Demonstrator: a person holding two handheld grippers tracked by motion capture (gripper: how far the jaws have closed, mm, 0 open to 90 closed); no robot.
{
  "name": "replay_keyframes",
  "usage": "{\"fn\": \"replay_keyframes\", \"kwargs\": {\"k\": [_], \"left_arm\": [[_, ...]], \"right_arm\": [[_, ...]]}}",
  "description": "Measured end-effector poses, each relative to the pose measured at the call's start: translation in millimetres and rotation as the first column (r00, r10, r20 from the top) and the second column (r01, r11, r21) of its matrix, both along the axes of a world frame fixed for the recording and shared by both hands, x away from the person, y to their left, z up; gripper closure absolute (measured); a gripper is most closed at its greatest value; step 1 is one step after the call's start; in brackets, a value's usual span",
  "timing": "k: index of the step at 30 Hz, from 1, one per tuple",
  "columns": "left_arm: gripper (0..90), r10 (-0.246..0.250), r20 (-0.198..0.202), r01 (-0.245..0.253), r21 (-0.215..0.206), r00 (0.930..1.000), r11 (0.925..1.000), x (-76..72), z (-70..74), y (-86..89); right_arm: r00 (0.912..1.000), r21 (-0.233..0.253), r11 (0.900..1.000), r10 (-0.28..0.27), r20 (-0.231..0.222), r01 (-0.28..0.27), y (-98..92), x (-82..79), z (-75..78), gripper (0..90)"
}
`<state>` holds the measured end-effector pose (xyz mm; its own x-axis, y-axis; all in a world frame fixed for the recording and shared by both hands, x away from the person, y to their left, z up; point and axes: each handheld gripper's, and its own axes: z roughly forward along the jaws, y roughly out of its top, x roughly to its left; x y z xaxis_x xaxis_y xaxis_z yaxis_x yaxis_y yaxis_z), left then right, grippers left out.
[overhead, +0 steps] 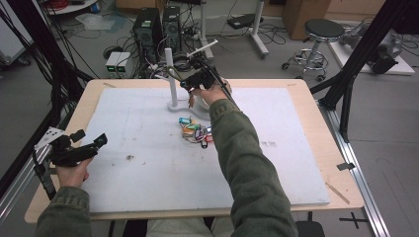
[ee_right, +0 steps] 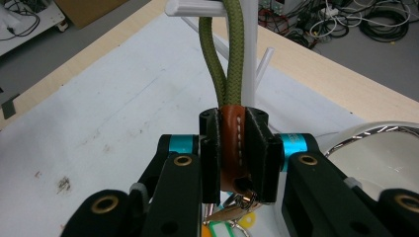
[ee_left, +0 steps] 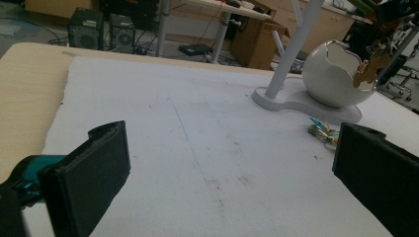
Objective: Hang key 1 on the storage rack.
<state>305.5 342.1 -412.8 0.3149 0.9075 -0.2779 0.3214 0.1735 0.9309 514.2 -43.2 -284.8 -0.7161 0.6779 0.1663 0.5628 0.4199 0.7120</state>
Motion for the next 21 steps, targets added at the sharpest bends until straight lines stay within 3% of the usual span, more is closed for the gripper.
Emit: {"fn": "replay_keyframes", "kwargs": {"k": [4, 5, 13, 18, 20, 21], "left_arm": [[1.7, 0.001, 0.001, -0.001, -0.005, 1.0, 1.0, -0.1, -0.1, 0.2], [1.7, 0.002, 0.0, -0.002, -0.007, 1.0, 1.0, -0.2, 0.0, 0.2], [1.7, 0.001, -0.001, -0.001, -0.002, 1.0, 1.0, 0.7, -0.5, -0.7], [1.7, 0.002, -0.001, -0.002, 0.003, 1.0, 1.0, 0.7, -0.6, -0.6], [1.7, 0.003, -0.004, -0.003, 0.006, 1.0, 1.0, 0.7, -0.7, -0.4], [1.7, 0.003, -0.005, -0.003, 0.008, 1.0, 1.0, 0.6, -0.7, -0.3]], "right_arm": [[0.9998, -0.014, 1.0, -0.016, -0.016, 0.015, 0.9, 2.9, -4.8, 73.2], [0.9996, -0.023, 1.0, -0.022, -0.017, 0.021, 1.3, 2.8, -5.6, 65.3], [0.9998, -0.106, 0.994, 0.016, 0.014, -0.015, -1.9, -7.0, -1.1, 30.2], [0.9996, -0.097, 0.995, -0.014, 0.026, 0.016, -9.2, -12.9, 3.5, 10.5], [0.9998, -0.097, 0.995, 0.003, 0.021, -0.001, -13.3, -14.0, 4.7, 8.0], [0.9998, -0.099, 0.995, 0.008, 0.019, -0.006, -15.4, -15.0, 5.3, 0.8]]}}
